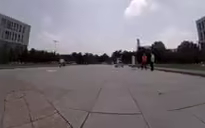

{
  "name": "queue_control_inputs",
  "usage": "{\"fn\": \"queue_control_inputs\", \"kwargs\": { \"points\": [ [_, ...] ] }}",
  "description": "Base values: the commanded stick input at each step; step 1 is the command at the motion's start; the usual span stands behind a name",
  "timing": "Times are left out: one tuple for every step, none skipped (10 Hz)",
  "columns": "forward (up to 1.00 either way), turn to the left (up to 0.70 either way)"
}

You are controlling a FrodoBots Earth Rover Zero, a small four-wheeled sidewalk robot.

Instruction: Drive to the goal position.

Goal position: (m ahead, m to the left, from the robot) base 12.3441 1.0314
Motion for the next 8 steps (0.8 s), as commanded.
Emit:
{"fn": "queue_control_inputs", "kwargs": {
  "points": [
    [0.70,0.00],
    [0.70,0.00],
    [0.70,0.00],
    [0.70,0.00],
    [0.70,0.00],
    [0.70,0.00],
    [0.70,0.00],
    [0.70,0.00]
  ]
}}
